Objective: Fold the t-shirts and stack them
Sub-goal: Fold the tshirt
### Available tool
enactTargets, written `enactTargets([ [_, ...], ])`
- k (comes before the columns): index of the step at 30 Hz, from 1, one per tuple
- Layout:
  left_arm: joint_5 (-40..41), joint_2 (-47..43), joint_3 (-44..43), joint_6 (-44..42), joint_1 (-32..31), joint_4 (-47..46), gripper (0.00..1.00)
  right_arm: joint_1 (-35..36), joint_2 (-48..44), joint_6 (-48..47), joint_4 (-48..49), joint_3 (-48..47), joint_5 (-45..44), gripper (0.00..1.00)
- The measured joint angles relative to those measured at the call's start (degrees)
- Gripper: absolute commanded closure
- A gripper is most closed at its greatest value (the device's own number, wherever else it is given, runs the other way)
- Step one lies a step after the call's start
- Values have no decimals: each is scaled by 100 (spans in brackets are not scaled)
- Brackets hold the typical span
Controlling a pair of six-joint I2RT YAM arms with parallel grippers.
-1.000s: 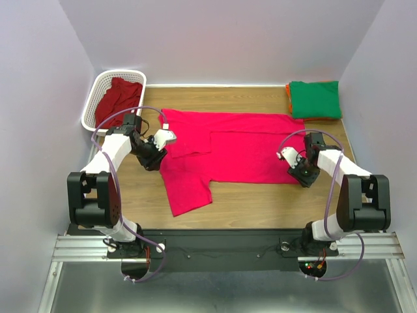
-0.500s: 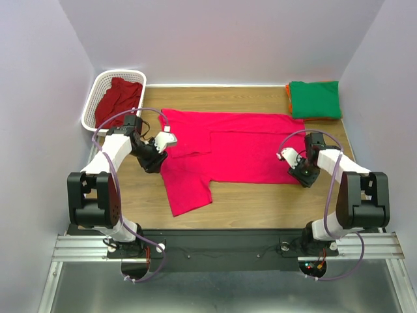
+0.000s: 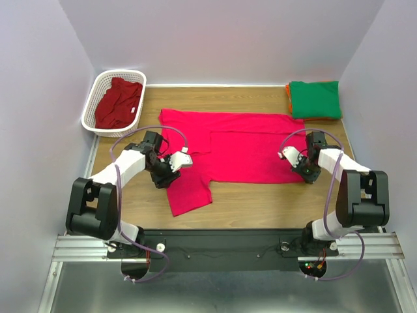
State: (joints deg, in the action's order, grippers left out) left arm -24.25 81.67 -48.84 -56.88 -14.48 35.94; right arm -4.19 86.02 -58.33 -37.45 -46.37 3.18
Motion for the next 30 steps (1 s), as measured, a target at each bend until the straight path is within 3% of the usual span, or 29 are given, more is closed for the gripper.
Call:
enactTargets([
  [6, 201, 210, 105, 68, -273, -533, 50, 0, 0, 2, 2, -2, -4, 100],
  [10, 363, 472, 229, 15, -326, -804, 66, 0, -7, 2, 4, -2, -7, 100],
  [13, 415, 476, 240, -4, -330, -866, 81, 0, -24, 7, 13, 0, -22, 100],
  [14, 433, 470, 243, -33, -330, -870, 92, 0, -28, 7, 13, 2, -22, 99],
  [16, 442, 439, 251, -66, -330, -837, 100, -11, -57, 7, -20, 7, -26, 99],
  [21, 437, 153, 254, -74, -330, -278, 100, -48, -345, 7, -184, 44, -24, 99],
  [30, 144, -1176, 66, -109, -129, 946, 100, -63, -1399, 2, -835, 44, -20, 99],
])
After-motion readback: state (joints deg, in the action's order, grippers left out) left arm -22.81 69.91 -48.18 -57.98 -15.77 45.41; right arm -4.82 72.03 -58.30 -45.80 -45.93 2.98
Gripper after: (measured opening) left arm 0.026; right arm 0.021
